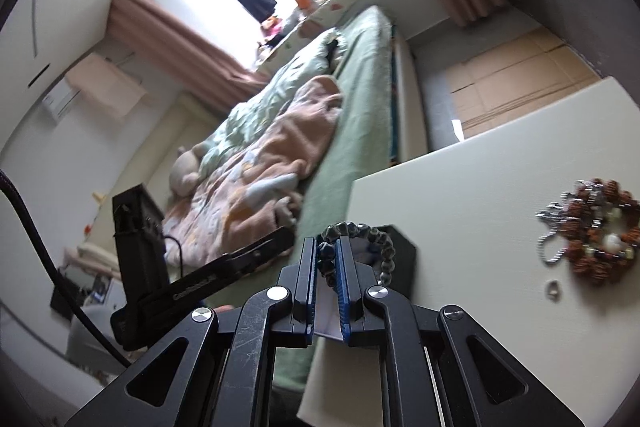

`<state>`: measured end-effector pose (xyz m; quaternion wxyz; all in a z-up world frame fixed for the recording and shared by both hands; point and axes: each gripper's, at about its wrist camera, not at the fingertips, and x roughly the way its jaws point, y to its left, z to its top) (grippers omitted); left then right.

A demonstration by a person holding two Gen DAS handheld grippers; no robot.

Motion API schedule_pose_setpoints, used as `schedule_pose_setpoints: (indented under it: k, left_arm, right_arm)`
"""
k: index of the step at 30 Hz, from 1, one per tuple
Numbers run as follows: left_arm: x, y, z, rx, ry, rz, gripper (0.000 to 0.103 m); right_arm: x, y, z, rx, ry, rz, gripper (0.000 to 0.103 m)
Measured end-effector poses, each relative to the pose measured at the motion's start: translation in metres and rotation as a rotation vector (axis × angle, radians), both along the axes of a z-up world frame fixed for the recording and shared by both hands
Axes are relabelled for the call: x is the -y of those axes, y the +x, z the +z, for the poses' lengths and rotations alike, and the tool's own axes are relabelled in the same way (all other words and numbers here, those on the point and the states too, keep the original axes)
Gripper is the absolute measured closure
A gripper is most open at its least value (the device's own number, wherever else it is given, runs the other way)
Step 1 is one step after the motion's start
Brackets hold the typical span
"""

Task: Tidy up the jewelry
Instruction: 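Lower the grey bead bracelet into the black box and open the right gripper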

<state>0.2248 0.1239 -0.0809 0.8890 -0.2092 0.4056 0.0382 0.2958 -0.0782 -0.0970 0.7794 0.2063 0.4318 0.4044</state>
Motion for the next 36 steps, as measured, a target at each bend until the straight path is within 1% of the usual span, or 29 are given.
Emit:
schedule_pose_setpoints:
  k: [5, 10, 11, 13, 14, 15, 19, 26, 28, 31, 32, 33, 35, 36]
  left_arm:
    - [-0.010, -0.005, -0.001, -0.010, 0.004, 0.000, 0.038]
    - [-0.019, -0.009, -0.001, -0.012, -0.009, 0.011, 0.038]
    - [-0.021, -0.010, -0.001, -0.012, -0.011, 0.012, 0.038]
    - [-0.021, -0.010, -0.001, -0.011, -0.015, 0.012, 0.038]
    - [-0.020, -0.010, -0.001, -0.011, -0.016, 0.010, 0.038]
    - [-0.019, -0.009, 0.000, -0.011, -0.016, 0.006, 0.038]
    - [-0.012, -0.008, 0.000, -0.011, -0.014, -0.011, 0.038]
    - [0.013, -0.003, 0.001, -0.007, -0.013, -0.059, 0.038]
    - [0.024, 0.000, 0.001, -0.006, -0.009, -0.073, 0.038]
    - [0.044, 0.005, 0.000, -0.009, -0.008, -0.109, 0.038]
    - [0.052, 0.006, 0.000, -0.007, -0.003, -0.125, 0.038]
    - [0.057, 0.007, 0.000, -0.005, 0.001, -0.133, 0.038]
    - [0.069, 0.011, -0.001, -0.004, 0.010, -0.153, 0.038]
    - [0.074, 0.013, -0.002, -0.003, 0.010, -0.161, 0.038]
  right_arm:
    - [-0.022, -0.006, -0.006, -0.011, -0.017, 0.054, 0.092]
    - [-0.040, -0.009, -0.016, -0.056, -0.090, 0.096, 0.092]
    - [-0.040, -0.009, -0.019, -0.075, -0.096, 0.104, 0.089]
    - [-0.038, -0.008, -0.022, -0.097, -0.083, 0.112, 0.071]
    - [-0.036, -0.009, -0.021, -0.090, -0.085, 0.103, 0.057]
    - [-0.032, -0.010, -0.019, -0.073, -0.094, 0.081, 0.054]
    - [-0.016, -0.008, -0.015, -0.069, -0.094, 0.048, 0.054]
    - [0.026, 0.000, -0.008, -0.068, -0.143, -0.058, 0.054]
    - [0.042, 0.003, -0.005, -0.059, -0.169, -0.105, 0.054]
    - [0.063, 0.007, -0.002, -0.052, -0.244, -0.181, 0.053]
    - [0.069, 0.009, -0.002, -0.053, -0.259, -0.197, 0.047]
    - [0.077, 0.010, -0.002, -0.059, -0.264, -0.212, 0.037]
    - [0.092, 0.013, -0.003, -0.073, -0.254, -0.247, 0.029]
    - [0.099, 0.015, -0.004, -0.080, -0.252, -0.266, 0.029]
